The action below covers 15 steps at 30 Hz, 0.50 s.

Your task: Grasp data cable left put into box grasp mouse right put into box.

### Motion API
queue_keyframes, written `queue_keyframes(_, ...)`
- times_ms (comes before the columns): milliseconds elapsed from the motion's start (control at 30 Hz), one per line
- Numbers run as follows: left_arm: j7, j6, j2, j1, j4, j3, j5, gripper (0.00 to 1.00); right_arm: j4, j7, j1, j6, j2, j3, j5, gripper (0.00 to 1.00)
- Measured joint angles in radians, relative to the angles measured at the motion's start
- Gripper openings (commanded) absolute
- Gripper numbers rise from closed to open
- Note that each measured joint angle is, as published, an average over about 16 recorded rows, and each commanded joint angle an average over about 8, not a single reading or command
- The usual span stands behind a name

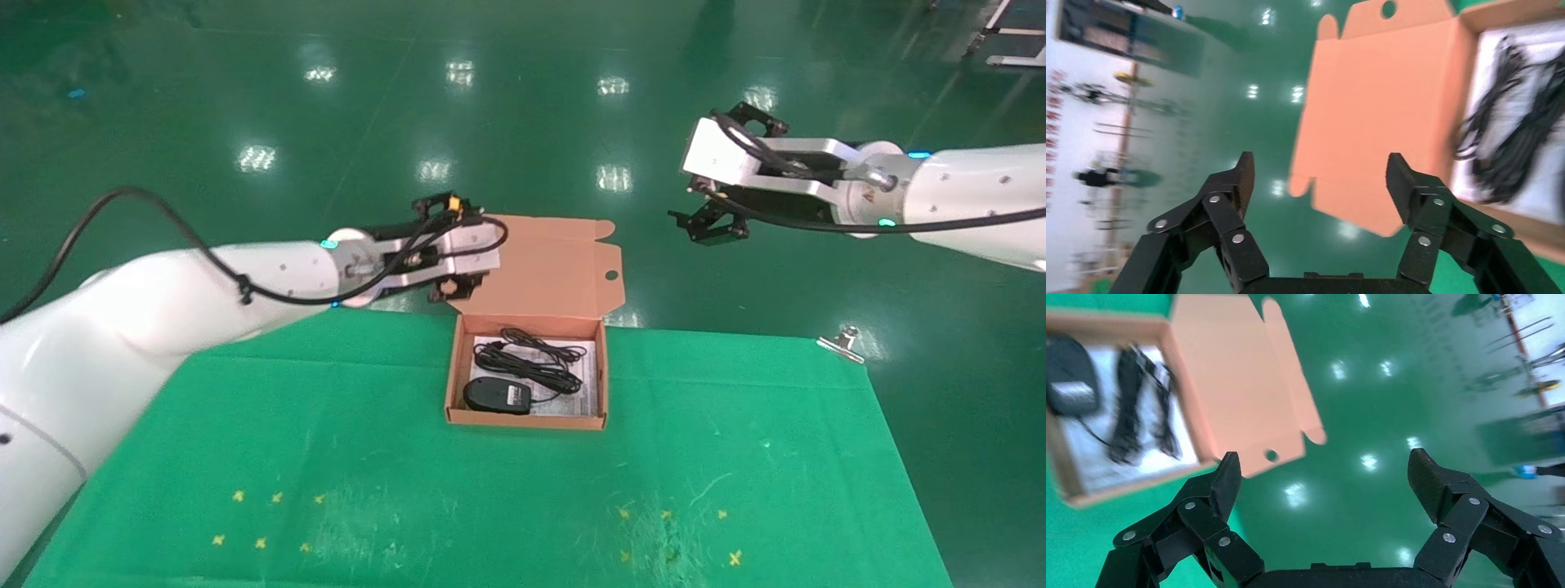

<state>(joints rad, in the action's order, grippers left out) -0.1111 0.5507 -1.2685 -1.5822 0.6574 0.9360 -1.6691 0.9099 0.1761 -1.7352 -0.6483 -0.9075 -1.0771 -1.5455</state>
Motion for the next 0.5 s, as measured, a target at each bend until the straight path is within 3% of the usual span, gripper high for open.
queue_keyframes(500,0.081,0.255,0.178,0.137,0.169,-0.178,0.254,1.0,0.1,0.003,0.176,-0.226,0.079,0.213,0.217,1.0)
